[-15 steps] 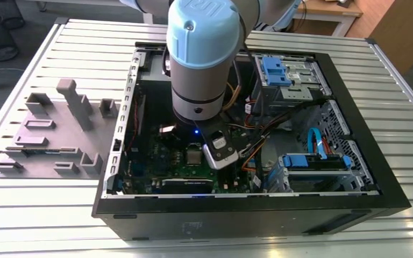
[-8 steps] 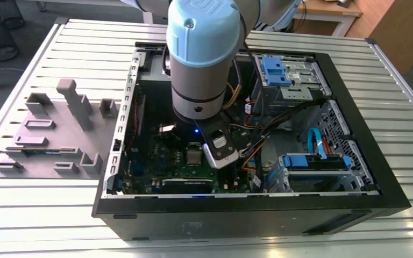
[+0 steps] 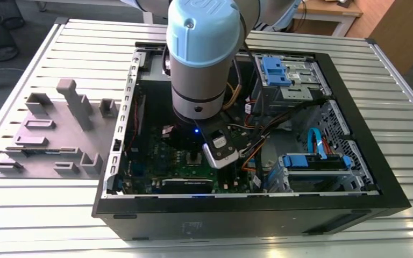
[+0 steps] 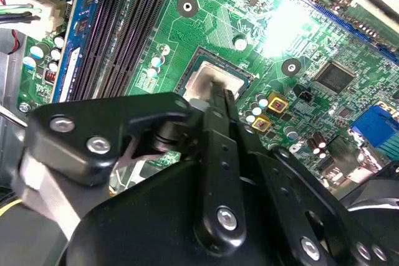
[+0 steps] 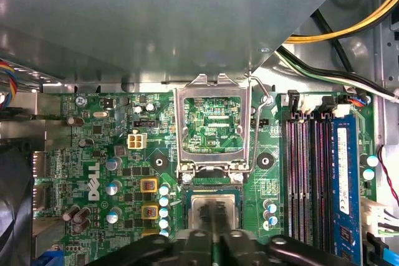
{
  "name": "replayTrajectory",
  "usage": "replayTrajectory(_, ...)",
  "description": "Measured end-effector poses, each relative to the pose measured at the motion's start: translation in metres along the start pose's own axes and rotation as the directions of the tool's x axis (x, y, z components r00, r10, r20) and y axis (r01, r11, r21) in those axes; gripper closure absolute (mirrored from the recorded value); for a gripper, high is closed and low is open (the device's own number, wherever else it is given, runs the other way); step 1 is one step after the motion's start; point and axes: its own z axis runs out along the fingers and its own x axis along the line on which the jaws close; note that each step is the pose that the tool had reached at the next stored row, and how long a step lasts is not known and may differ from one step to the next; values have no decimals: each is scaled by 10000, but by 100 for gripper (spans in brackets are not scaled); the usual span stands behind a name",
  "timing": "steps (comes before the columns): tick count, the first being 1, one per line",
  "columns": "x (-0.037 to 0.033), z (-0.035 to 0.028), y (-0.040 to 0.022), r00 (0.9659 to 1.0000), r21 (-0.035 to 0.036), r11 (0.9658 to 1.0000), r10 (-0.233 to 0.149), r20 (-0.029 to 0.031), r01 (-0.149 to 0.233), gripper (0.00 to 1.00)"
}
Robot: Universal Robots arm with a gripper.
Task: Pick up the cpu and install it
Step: 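Place the cpu into insertion slot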
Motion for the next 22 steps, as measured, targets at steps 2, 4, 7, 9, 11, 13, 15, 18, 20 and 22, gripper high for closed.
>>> replayTrajectory(2,0,0,0,10000,0,10000,0,0,0,89)
replayTrajectory(4,0,0,0,10000,0,10000,0,0,0,89)
replayTrajectory(7,0,-1,0,10000,0,10000,0,0,0,89)
replayTrajectory(9,1,1,-1,10000,2,10000,0,-1,0,89)
replayTrajectory(11,1,9,-10,10000,4,10000,0,-2,0,89)
replayTrajectory(13,1,28,-19,10000,-1,10000,0,1,0,89)
replayTrajectory(15,1,45,-21,10000,0,10000,1,0,-1,89)
replayTrajectory(18,1,51,-22,10000,3,10000,0,-1,0,89)
replayTrajectory(20,1,55,-22,10000,1,10000,0,0,0,89)
replayTrajectory(22,1,72,-23,10000,3,10000,0,-1,0,89)
